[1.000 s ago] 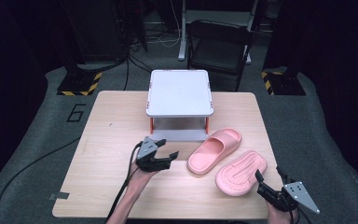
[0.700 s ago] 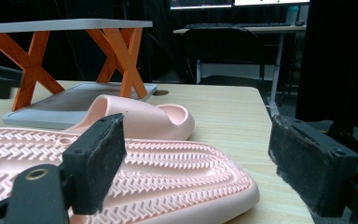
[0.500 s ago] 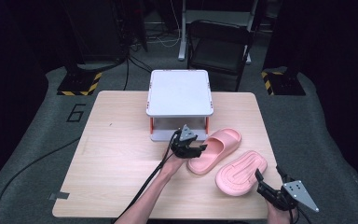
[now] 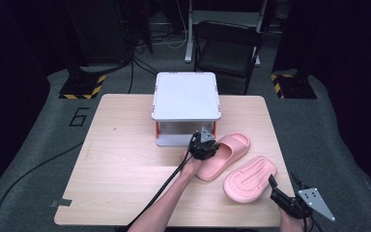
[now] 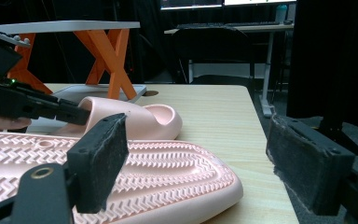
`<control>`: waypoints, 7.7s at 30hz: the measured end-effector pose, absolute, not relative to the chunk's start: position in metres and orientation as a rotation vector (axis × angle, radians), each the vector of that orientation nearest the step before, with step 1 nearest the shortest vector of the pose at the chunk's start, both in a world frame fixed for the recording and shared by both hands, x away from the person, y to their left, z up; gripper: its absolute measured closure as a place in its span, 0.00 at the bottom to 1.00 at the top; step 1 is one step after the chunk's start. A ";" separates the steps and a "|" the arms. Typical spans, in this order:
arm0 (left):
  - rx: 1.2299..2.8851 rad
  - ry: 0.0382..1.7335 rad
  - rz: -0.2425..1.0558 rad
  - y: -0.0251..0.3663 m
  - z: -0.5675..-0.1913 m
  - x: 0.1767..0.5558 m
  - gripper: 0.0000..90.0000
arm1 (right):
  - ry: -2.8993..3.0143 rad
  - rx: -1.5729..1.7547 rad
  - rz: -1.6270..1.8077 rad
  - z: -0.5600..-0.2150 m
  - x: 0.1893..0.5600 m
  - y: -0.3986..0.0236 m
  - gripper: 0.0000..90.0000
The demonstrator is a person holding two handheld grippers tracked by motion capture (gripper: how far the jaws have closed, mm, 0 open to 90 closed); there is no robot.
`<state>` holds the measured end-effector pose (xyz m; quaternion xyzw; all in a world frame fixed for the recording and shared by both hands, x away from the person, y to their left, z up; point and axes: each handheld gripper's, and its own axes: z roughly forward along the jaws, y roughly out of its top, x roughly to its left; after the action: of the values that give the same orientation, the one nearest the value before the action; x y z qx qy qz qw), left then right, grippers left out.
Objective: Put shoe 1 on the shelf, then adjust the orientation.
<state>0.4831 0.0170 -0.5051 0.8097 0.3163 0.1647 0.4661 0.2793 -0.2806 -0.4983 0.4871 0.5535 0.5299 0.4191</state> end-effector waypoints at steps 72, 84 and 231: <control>1.650 1.125 0.512 0.196 -0.496 0.459 0.40 | 1.455 1.170 1.308 -0.498 0.281 -0.269 0.24; 1.948 0.970 0.516 0.201 -0.511 0.421 0.18 | 1.461 1.161 1.303 -0.497 0.280 -0.265 0.24; 1.458 1.215 0.653 0.348 -0.492 0.333 0.25 | 1.948 0.961 1.533 -0.496 0.313 -0.199 0.76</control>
<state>0.3334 0.3478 -0.4921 0.6127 0.5105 0.2743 0.5373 0.3134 -0.1988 -0.4961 0.3509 0.7114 0.5600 0.2393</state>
